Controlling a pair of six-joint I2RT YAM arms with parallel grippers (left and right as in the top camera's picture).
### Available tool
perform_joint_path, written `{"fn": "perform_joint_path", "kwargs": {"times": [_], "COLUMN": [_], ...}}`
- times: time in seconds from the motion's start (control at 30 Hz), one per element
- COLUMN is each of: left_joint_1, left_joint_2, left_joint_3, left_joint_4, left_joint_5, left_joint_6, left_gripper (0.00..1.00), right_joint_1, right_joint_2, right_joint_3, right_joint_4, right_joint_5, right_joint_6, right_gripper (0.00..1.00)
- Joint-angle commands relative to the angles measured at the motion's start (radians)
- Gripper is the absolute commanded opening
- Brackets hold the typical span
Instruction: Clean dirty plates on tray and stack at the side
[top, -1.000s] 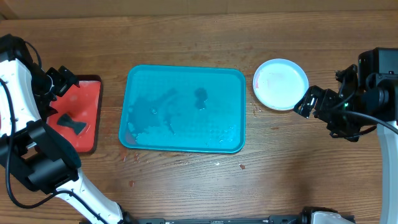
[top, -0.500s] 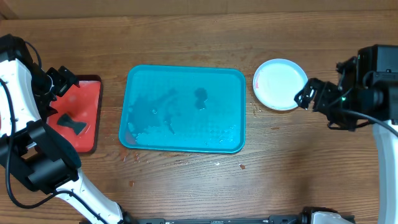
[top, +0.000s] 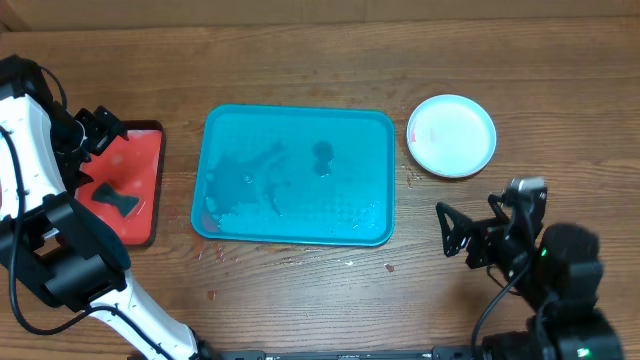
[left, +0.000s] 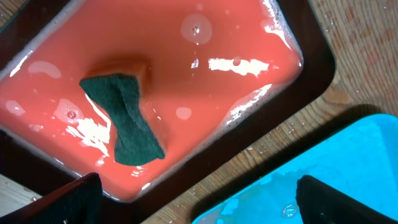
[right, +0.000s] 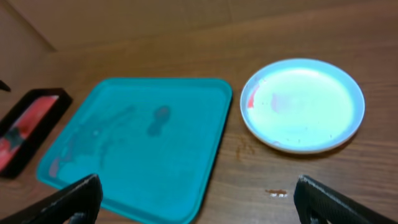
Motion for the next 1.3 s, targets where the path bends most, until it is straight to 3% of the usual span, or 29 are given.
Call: {"fn": "perform_joint_path", "kwargs": {"times": [0.0, 0.43, 0.87, 1.27], "left_joint_1": [-0.002, -0.001, -0.006, -0.007], "left_joint_2": [-0.014, -0.014, -0.014, -0.014], "left_joint_3": [0.009, 0.009, 0.009, 0.010], "left_joint_4": [-0.001, -0.001, -0.001, -0.001], "left_joint_5": [0.005, 0.005, 0.005, 0.005], "left_joint_6": [0.015, 0.015, 0.015, 0.015], "left_gripper": [1.00, 1.00, 1.00, 1.00], "right_joint_1": [0.004, -0.014, -0.192, -0.203], "right_joint_2": [-0.118, -0.399, -0.507, -0.507], "right_joint_3": [-0.151, -0.563, -0.623, -0.623], "right_joint_4": [0.119, 0.602, 0.597, 0.577], "right_joint_5": [0.010, 0.028, 0.029, 0.190], "right_joint_6": [-0.014, -0.010, -0.010, -0.013], "right_gripper": [1.00, 1.00, 1.00, 1.00]}}
